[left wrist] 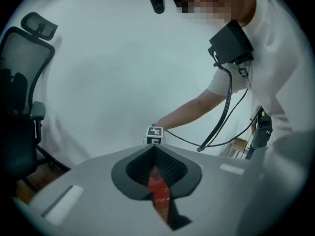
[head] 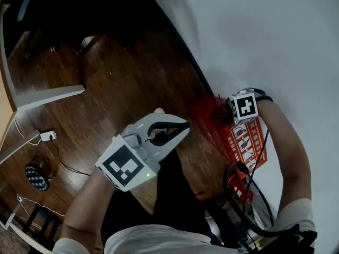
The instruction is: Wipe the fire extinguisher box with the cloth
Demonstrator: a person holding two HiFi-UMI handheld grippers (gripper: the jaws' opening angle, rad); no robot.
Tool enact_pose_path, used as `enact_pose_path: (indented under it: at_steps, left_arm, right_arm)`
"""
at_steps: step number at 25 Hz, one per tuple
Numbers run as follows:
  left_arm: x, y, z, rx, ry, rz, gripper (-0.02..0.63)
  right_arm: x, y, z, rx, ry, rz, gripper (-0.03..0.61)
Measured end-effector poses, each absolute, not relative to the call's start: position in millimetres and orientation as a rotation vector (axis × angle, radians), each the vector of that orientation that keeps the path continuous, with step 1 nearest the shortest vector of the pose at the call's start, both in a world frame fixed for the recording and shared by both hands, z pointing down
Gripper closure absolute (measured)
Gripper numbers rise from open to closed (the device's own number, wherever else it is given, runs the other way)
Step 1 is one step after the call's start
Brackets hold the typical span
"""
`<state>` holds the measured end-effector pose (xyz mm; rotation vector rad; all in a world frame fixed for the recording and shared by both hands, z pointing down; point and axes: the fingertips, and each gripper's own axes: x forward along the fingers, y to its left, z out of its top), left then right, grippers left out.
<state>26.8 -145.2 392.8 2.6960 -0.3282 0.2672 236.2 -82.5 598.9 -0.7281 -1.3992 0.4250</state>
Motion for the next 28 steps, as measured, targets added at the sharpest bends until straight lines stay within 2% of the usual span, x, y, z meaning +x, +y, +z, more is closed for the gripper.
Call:
enact_pose_path:
  at_steps: [15, 24, 28]
  left_arm:
    - [35.7, -181.3, 466.3, 2.533, -0.321, 0.367, 0.614]
    - [42.5, -198.4, 501.1, 2.51, -0.361, 0.351, 0.614]
    - [38.9, -199.0, 509.9, 2.51, -0.384, 0.345, 0.614]
  right_arm:
    - [240.7, -45.9, 769.0, -0.896, -1.279, 0.565, 0.526]
    - [261.0, -50.1, 883.3, -0.789, -1.161, 0.395, 0.526]
    - [246.0, -59.4, 901.8, -0.702, -1.25, 0.375, 0.525]
